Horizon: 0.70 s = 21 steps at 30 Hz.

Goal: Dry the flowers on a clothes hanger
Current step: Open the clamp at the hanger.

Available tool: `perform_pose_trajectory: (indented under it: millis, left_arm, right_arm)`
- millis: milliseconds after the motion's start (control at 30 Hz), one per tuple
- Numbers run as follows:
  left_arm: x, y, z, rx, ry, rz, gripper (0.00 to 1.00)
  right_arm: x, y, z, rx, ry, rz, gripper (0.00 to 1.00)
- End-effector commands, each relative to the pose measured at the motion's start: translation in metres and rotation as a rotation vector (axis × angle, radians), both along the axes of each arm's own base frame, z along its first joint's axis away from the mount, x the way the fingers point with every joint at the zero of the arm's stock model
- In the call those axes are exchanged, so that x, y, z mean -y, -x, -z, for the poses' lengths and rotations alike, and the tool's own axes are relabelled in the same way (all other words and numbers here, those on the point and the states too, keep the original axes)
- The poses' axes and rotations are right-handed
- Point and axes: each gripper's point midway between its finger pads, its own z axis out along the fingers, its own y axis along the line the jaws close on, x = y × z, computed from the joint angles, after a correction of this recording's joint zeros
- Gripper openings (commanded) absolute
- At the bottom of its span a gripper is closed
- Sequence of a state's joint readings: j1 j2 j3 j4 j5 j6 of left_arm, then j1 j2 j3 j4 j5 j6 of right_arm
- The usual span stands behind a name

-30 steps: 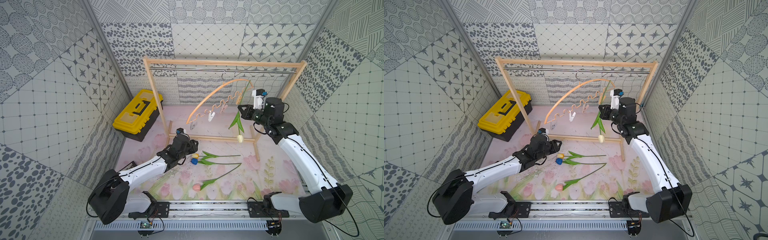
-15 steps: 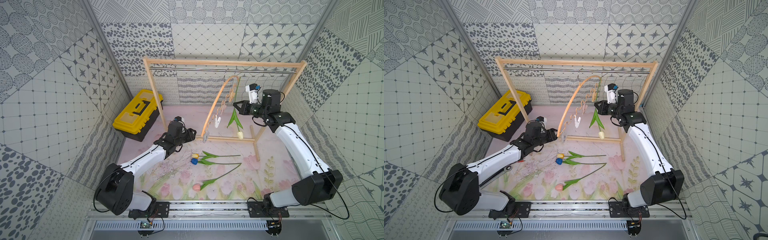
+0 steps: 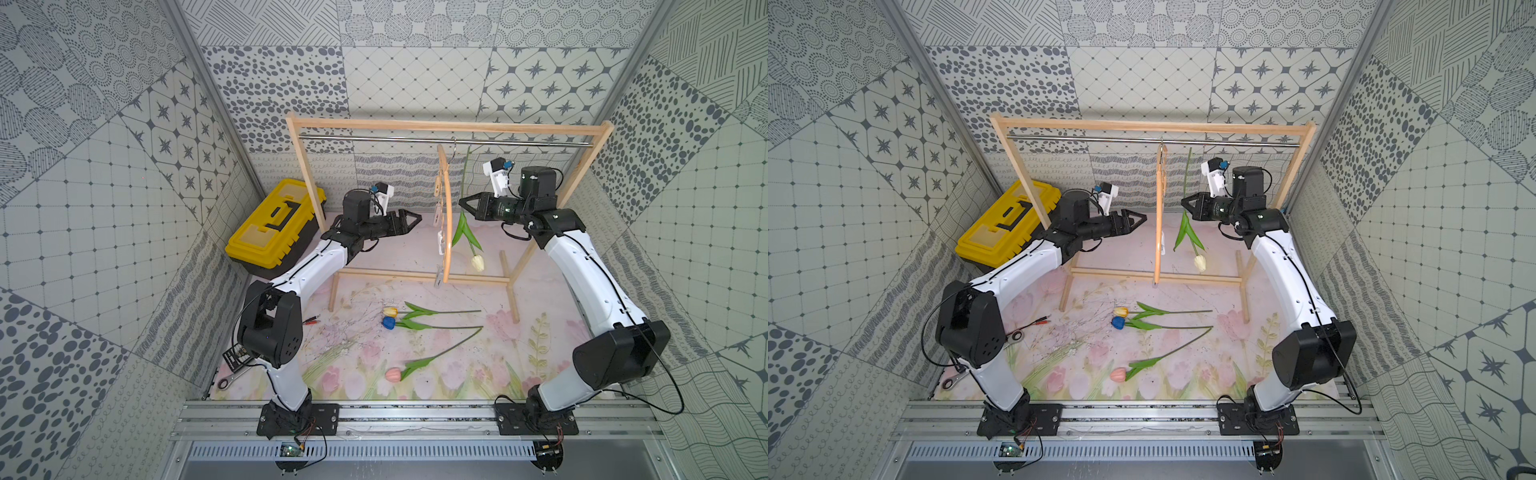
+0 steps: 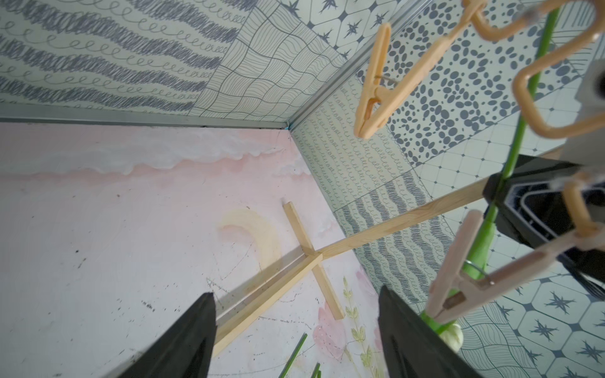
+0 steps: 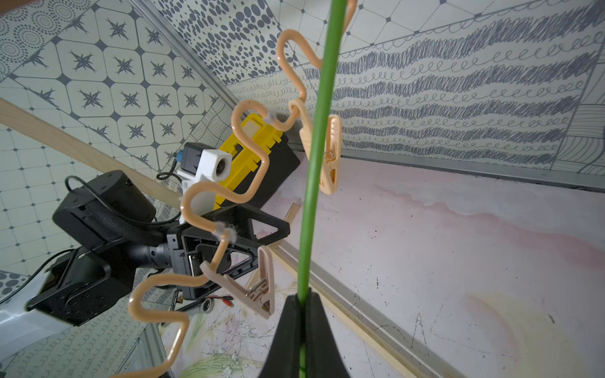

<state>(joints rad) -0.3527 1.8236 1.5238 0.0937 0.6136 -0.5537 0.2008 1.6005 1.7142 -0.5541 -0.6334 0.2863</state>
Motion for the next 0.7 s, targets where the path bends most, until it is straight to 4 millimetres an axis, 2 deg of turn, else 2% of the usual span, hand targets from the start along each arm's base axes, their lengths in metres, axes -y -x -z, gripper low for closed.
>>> perform_pose_trajectory:
  millis: [0,267,467,567,667]
  left_arm:
    - [0.026,0.006,-0.03,0.103,0.073,0.22,0.88]
    - [0.032,-0.014,-0.049,0.2,0.064,0.174,0.9]
    - [0.03,-0.026,-0.051,0.318,-0.069,0.101,0.93]
    - [0.028,-0.028,-0.049,0.346,-0.124,0.1,0.94]
    - [0.027,-0.022,-0.053,0.365,-0.138,0.12,0.89]
  right_arm:
    - [-0.009,0.005,-0.011,0.016,-0.014,-0.077,0.0]
    - [-0.023,0.017,-0.009,0.004,0.0,-0.132,0.0]
    - [-0.032,0.026,-0.012,0.008,0.012,-0.16,0.0]
    - [-0.033,0.028,-0.015,0.011,0.012,-0.166,0.0]
    - [-0.034,0.03,-0.016,0.014,0.014,-0.172,0.0]
